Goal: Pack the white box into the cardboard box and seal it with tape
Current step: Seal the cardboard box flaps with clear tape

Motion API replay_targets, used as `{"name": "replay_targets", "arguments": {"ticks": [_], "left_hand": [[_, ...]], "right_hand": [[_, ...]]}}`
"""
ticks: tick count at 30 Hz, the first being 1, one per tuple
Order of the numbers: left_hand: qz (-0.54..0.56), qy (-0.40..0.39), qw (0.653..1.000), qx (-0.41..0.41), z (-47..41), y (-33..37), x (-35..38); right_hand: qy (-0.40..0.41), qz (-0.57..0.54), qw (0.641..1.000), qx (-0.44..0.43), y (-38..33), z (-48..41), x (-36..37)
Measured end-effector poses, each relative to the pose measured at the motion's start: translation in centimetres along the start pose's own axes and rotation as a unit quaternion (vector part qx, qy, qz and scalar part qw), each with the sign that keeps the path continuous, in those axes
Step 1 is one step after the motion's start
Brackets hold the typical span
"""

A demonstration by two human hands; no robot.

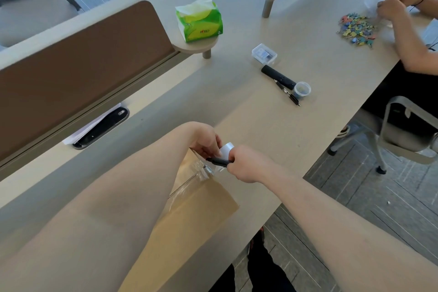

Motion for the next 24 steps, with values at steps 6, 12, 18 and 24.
{"name": "replay_targets", "arguments": {"ticks": [6, 12, 18, 24], "left_hand": [[-0.011, 0.020, 1.000, 0.016, 0.5, 0.4, 0.0], [0.034, 0.078, 0.995, 0.054, 1.0, 0.6, -0.7], [0.090, 0.245, 0.957, 0.128, 4.4, 2.1, -3.4], [0.129, 0.332, 0.915, 0.188, 10.5, 1.4, -4.4]], "right_hand": [[-0.005, 0.044, 0.999, 0.005, 0.1, 0.0, -0.3], [-0.077, 0.046, 0.994, 0.066, 4.3, 0.9, 2.1], [-0.009, -0.149, 0.986, 0.076, 4.6, 0.7, 0.4], [0.029, -0.262, 0.963, 0.052, 0.1, -1.1, 1.2]]}}
Point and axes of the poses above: each hand's wrist, its own z-axis away from the middle knuckle, its own x-axis out of the palm, y = z × x, the point moved 8 cm from there along -z, towards the middle knuckle, and after that the axes turned 8 degrees about -y, right-handed, at the moved point
